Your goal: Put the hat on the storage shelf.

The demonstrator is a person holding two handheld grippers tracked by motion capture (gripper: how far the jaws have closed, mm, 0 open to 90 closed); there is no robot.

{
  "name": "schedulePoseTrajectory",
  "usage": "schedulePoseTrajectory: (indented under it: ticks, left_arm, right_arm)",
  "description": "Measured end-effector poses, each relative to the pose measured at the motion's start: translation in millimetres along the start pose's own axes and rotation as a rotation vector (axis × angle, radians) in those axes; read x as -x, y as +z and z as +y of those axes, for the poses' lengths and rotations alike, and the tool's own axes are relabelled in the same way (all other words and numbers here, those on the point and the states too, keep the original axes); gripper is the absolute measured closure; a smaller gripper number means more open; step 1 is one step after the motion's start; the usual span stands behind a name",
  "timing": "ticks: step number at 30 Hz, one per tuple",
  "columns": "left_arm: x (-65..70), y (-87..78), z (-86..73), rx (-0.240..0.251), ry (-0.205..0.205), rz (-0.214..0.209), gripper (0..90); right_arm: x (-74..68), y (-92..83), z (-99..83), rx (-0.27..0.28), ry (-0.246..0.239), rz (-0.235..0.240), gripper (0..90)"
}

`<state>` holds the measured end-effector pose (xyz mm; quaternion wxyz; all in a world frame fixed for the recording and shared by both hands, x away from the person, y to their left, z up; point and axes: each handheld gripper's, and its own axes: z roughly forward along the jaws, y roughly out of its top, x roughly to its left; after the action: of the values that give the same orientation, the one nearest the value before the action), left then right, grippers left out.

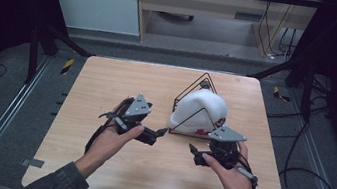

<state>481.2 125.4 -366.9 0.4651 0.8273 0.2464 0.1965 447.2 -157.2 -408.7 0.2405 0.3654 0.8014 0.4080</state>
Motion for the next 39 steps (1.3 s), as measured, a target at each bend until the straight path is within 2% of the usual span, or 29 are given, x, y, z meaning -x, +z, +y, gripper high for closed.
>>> schedulePoseTrajectory:
  ticks: [1,4,5,7,8,10,11,14,15,16,17,18,19,21,23,27,28,29,39]
  left_arm:
    - [-2.4,-4.6,-4.5,0.001,-0.004,0.012,5.0]
    - [-11.2,-21.0,-19.9,-0.002,-0.034,0.061,4.9]
    - [-11.2,-21.0,-19.9,-0.002,-0.034,0.061,4.9]
    - [-16.6,-31.4,-31.9,-0.036,-0.023,0.101,4.7]
    - [-18.7,-35.4,-38.6,-0.034,-0.036,0.113,4.6]
    - [-24.6,-45.7,-54.8,-0.049,-0.064,0.122,4.5]
    - [-24.6,-45.7,-54.8,-0.049,-0.064,0.122,4.6]
    - [-29.5,-56.7,-70.5,-0.075,-0.057,0.162,4.6]
    - [-31.3,-60.9,-78.6,-0.075,-0.072,0.168,4.6]
    - [-32.6,-62.8,-84.2,-0.072,-0.09,0.167,4.6]
    - [-32.6,-62.8,-84.2,-0.072,-0.09,0.167,4.6]
    - [-35.0,-64.1,-92.9,-0.073,-0.086,0.167,4.0]
    - [-35.0,-64.1,-92.9,-0.073,-0.086,0.167,3.7]
    - [-38.1,-65.1,-102.6,-0.083,-0.09,0.176,3.7]
    - [-42.9,-66.4,-115.9,-0.096,-0.119,0.18,3.8]
    - [-46.8,-71.9,-135.3,-0.11,-0.155,0.195,4.1]
    - [-46.8,-71.9,-135.3,-0.11,-0.155,0.195,4.1]
    - [-48.4,-75.4,-143.4,-0.113,-0.169,0.2,4.0]
    - [-58.9,-84.6,-172.8,-0.134,-0.21,0.216,3.9]
  right_arm:
    - [0.0,0.0,0.0,0.0,0.0,0.0,7.5]
    - [-14.0,9.9,4.3,-0.028,-0.03,0.037,11.3]
    - [-14.0,9.9,4.3,-0.028,-0.03,0.037,11.3]
    - [-20.7,13.8,5.7,-0.041,-0.046,0.052,11.2]
    - [-24.8,16.4,6.2,-0.052,-0.056,0.068,10.9]
    - [-27.0,19.1,6.0,-0.057,-0.06,0.076,11.3]
    - [-27.0,19.1,6.0,-0.057,-0.06,0.076,11.3]
    - [-29.9,24.3,4.3,-0.057,-0.066,0.077,11.3]
    - [-32.5,28.2,2.5,-0.055,-0.07,0.073,11.4]
    - [-33.6,29.5,1.7,-0.055,-0.071,0.075,11.5]
    - [-33.6,29.5,1.7,-0.055,-0.071,0.075,11.5]
    - [-38.2,33.8,-0.5,-0.064,-0.086,0.083,11.7]
    - [-39.5,34.7,-1.0,-0.069,-0.093,0.082,11.9]
    - [-40.9,36.2,-1.7,-0.073,-0.098,0.085,12.1]
    - [-44.4,39.9,-3.7,-0.078,-0.101,0.096,12.6]
    - [-48.9,46.8,-7.8,-0.092,-0.11,0.099,13.0]
    - [-48.9,46.8,-7.8,-0.092,-0.11,0.099,13.0]
    - [-52.2,51.6,-10.5,-0.104,-0.117,0.108,13.0]
    - [-65.4,70.0,-18.0,-0.145,-0.121,0.136,12.6]
